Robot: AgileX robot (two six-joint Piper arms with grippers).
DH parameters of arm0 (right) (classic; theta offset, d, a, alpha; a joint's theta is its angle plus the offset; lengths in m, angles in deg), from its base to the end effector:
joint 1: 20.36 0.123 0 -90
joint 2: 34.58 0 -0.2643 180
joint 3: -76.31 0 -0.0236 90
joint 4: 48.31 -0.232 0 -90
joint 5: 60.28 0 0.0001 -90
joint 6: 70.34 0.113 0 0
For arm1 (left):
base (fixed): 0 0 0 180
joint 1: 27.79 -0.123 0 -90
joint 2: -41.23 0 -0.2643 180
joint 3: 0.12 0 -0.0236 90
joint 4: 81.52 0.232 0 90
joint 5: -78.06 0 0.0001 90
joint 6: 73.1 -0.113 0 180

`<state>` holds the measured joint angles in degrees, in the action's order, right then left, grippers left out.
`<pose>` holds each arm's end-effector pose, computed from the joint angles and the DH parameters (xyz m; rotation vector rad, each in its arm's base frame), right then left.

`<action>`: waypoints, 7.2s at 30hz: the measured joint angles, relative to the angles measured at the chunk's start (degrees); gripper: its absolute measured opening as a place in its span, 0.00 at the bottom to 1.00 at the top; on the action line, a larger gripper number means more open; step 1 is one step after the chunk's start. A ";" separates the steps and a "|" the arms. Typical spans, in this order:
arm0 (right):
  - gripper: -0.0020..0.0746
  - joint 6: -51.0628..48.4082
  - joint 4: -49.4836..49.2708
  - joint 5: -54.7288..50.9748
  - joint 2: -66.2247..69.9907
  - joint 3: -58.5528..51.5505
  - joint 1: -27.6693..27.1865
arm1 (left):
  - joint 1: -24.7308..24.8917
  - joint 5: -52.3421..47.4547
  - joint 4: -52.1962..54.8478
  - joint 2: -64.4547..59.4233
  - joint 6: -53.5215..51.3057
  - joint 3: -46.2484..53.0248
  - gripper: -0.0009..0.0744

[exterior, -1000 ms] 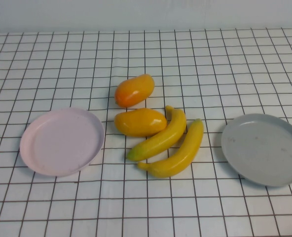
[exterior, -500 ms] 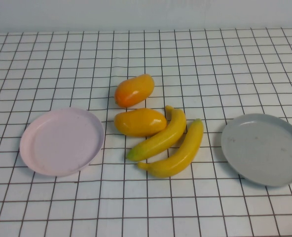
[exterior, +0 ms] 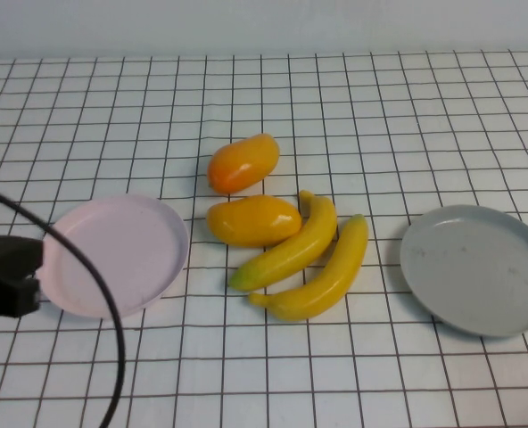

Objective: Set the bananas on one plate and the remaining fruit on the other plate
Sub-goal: Put one type of fruit in the left plate

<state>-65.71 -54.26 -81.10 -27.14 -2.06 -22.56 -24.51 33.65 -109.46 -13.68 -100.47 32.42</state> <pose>0.0759 0.0013 0.1655 0.1754 1.8528 0.1310 0.1601 -0.0463 0.3069 0.3705 2.1866 -0.3413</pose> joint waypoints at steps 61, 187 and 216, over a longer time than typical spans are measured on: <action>0.01 0.00 0.00 0.00 0.00 0.00 0.00 | 23.42 6.69 25.40 -66.62 -21.86 -42.38 0.68; 0.01 0.00 0.00 0.00 0.00 0.00 0.00 | 21.21 -4.05 23.88 -73.40 -2.11 -60.36 0.74; 0.01 0.00 0.00 0.00 0.00 0.00 0.00 | 16.05 -16.89 25.89 -63.40 26.47 -44.33 0.74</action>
<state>-65.71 -54.26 -81.10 -27.14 -2.06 -22.56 -8.46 16.76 -83.57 -77.08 -74.00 -11.91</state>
